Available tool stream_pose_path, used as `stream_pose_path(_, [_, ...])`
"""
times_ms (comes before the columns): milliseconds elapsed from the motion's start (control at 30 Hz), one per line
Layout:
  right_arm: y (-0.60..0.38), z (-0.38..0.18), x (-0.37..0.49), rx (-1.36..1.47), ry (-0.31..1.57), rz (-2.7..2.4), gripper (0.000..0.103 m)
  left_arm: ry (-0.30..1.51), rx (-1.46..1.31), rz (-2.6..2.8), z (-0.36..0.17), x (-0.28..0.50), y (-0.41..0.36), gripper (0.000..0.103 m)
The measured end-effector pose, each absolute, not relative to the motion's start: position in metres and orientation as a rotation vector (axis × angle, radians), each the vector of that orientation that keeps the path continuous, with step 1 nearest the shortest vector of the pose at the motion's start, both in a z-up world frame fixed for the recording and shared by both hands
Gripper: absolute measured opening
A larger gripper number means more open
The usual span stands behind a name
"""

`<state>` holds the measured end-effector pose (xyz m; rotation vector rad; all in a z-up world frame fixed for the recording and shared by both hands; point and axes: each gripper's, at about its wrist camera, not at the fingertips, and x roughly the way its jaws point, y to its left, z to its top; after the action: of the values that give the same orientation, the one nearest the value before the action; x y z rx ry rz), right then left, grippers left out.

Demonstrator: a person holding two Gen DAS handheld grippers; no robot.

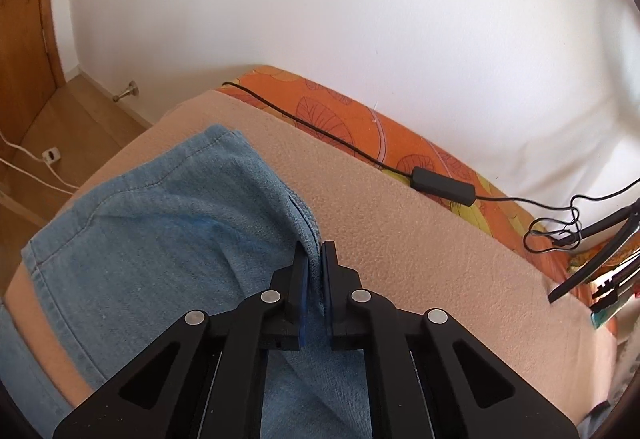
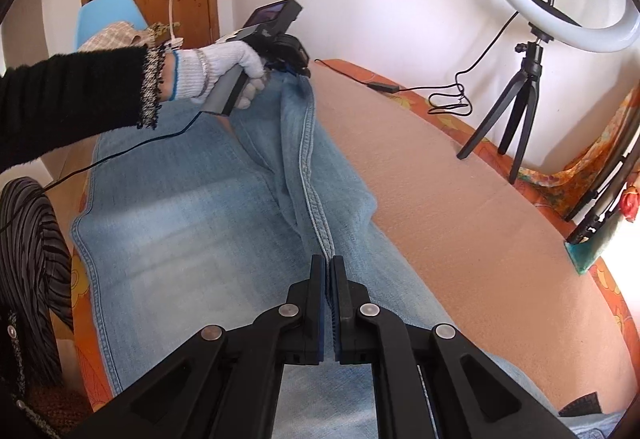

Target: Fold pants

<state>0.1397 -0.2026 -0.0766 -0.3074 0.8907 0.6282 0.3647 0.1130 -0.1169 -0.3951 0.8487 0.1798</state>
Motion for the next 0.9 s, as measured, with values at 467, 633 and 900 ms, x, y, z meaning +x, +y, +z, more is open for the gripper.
stream_pose_path(467, [-0.202, -0.016, 0.103, -0.292, 0.78, 0.483, 0.0, 0.656, -0.455, 0.145, -0.044, 0.243, 0.157, 0.004])
stream_pose_path(633, [-0.194, 0.001, 0.069, -0.304, 0.758, 0.496, 0.0, 0.615, -0.481, 0.155, -0.039, 0.185, 0.169, 0.004])
stream_pose_path(900, [-0.168, 0.006, -0.002, -0.362, 0.786, 0.573, 0.0, 0.623, -0.574, 0.195, -0.076, 0.1, 0.19, 0.004])
